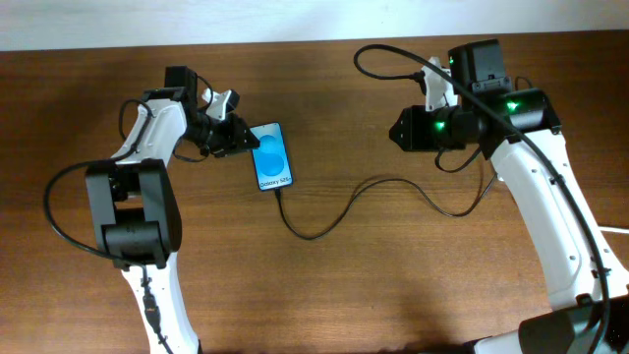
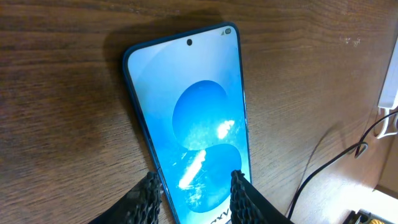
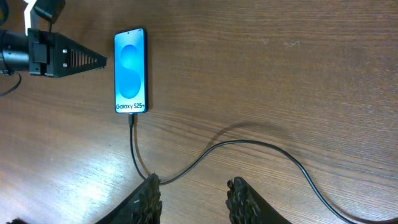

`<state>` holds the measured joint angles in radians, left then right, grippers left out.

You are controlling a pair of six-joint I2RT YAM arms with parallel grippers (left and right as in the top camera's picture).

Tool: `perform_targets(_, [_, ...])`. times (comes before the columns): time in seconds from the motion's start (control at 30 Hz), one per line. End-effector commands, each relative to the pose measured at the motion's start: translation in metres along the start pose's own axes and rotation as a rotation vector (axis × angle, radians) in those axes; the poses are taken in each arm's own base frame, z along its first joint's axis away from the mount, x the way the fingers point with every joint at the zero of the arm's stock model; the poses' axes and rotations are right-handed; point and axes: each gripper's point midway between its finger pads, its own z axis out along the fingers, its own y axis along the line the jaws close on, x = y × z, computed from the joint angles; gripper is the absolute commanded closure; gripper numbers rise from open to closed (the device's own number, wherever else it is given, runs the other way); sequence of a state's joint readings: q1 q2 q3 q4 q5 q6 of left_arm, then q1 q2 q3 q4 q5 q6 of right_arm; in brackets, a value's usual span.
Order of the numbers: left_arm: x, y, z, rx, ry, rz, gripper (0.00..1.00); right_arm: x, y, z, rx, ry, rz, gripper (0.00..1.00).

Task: Plug charger to phone and switch on socket
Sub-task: 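Release plug with right gripper and lower the phone onto the table with left, then release the phone with left gripper and move right gripper to the power strip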

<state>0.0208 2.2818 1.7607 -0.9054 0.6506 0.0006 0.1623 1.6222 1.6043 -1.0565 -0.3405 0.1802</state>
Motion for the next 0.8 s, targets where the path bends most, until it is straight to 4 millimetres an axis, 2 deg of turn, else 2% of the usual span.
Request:
perform_targets(0.0, [0.0, 0.004, 0.002, 0.005, 0.006, 0.001, 0.61, -0.007, 0.001, -0.013, 0.01, -0.039, -0.015, 0.62])
perform_targets(0.2, [-0.002, 0.006, 0.0, -0.017, -0.001, 0.004, 0.65, -0.007, -0.001, -0.013, 0.017, -0.041, -0.015, 0.62])
perform_targets(0.3, [-0.014, 0.002, -0.013, -0.052, -0.025, 0.023, 0.66, -0.008, -0.004, -0.013, 0.037, -0.044, -0.014, 0.57])
perform_targets(0.43, [-0.039, -0.01, -0.056, -0.159, -0.098, 0.069, 0.66, -0.009, -0.009, -0.014, 0.064, -0.05, -0.013, 0.55])
perform_targets(0.53, [-0.062, -0.038, -0.107, -0.213, -0.211, 0.134, 0.62, -0.013, -0.023, -0.019, 0.078, -0.067, 0.022, 0.54])
perform_targets(0.63, [-0.07, -0.058, -0.14, -0.242, -0.288, 0.175, 0.56, -0.023, -0.041, -0.033, 0.1, -0.104, 0.083, 0.46])
perform_targets(0.67, [-0.072, -0.067, -0.157, -0.26, -0.329, 0.195, 0.5, -0.028, -0.053, -0.043, 0.115, -0.126, 0.11, 0.43])
perform_targets(0.77, [-0.07, -0.088, -0.193, -0.293, -0.409, 0.232, 0.2, -0.035, -0.095, -0.072, 0.173, -0.179, 0.209, 0.42])
